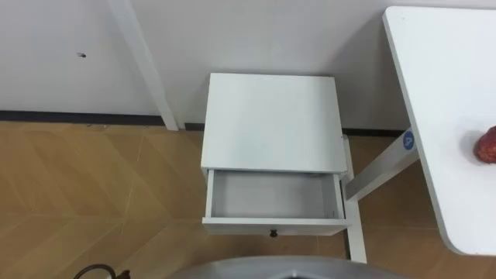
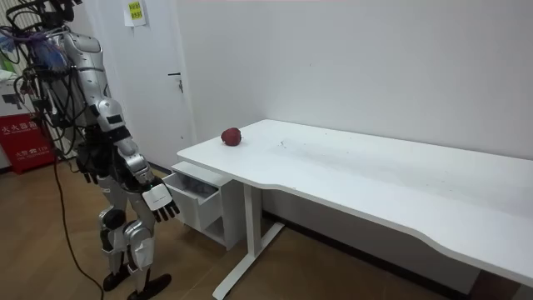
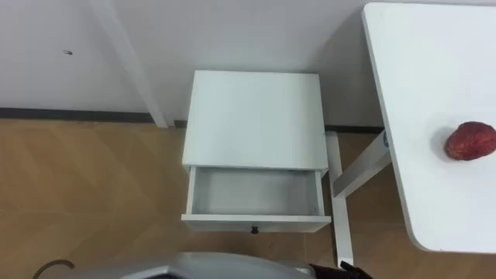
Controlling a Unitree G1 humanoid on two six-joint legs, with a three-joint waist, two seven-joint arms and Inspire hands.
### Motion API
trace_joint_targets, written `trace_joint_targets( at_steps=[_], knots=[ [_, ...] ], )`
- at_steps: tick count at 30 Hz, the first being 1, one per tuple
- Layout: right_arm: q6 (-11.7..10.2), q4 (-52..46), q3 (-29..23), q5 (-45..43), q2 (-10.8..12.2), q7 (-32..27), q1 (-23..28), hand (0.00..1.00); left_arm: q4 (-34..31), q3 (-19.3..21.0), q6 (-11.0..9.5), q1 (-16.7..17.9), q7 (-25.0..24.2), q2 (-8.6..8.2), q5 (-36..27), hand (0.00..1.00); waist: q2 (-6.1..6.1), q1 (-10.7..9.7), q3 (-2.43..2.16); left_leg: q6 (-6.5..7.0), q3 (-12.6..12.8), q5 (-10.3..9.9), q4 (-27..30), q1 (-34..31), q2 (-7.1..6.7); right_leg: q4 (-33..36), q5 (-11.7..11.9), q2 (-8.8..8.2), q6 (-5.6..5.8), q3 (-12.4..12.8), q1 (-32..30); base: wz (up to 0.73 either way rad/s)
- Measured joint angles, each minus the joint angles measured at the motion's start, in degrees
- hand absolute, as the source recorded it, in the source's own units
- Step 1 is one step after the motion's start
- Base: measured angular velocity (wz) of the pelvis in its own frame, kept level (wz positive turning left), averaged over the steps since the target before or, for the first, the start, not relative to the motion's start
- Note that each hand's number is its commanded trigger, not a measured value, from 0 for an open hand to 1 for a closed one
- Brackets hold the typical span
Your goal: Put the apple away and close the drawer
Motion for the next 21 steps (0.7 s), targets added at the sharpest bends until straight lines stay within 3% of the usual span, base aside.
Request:
trace_joint_targets(
  at_steps=[7,11,13,16,20,21],
  knots=[
    [0.0,-0.01,-0.01,0.24,0.0,0.03,-0.03,0.0,-0.08,-0.01,-0.02,-0.34,-0.18,0.01,-0.04,0.0,-0.03,0.05,0.0,0.0,-0.01,0.0,-0.05,0.0,0.0,0.0,0.0,0.02,0.0,0.47,-0.04,0.0],
    [0.24,-0.03,-0.56,4.74,0.1,-0.28,0.11,0.0,-0.14,0.07,-0.17,-0.52,-0.17,0.01,-0.15,0.0,-0.08,-0.24,0.0,0.0,-0.03,0.0,0.05,0.02,0.02,0.02,0.0,-0.02,0.0,0.19,0.01,0.0],
    [0.24,-0.05,-3.07,7.1,0.11,-0.33,0.17,0.0,-0.22,0.14,-0.52,-0.19,-0.16,0.03,-0.13,0.0,-0.09,-0.27,0.06,0.0,0.34,0.0,0.1,0.09,0.02,0.05,0.0,0.02,0.0,0.65,-0.02,-0.04],
    [0.27,-0.22,-7.5,17.58,0.1,-1.34,0.23,0.0,-0.21,0.43,-1.2,-0.1,-0.17,0.18,-0.18,0.0,-0.02,-0.72,0.16,0.01,0.42,0.0,-0.17,0.68,0.02,0.05,0.0,0.03,0.0,0.93,0.21,-0.05],
    [0.18,-1.77,-17.21,31.88,0.12,-3.74,0.63,0.0,-0.17,4.0,-2.16,0.29,-0.11,0.6,-1.52,0.0,-0.14,-3.13,0.17,0.01,0.69,-0.01,-0.39,0.95,0.02,-0.08,-0.01,0.04,0.01,0.91,0.17,-0.02],
    [-0.11,-2.11,-20.12,35.66,0.06,-4.7,0.59,0.0,-0.19,5.14,-2.58,0.71,0.14,0.69,-1.81,0.0,-0.31,-3.44,-0.03,0.01,1.04,-0.01,-0.38,1.0,0.03,-0.12,-0.01,0.1,0.01,1.16,0.09,-0.09]
  ],
)
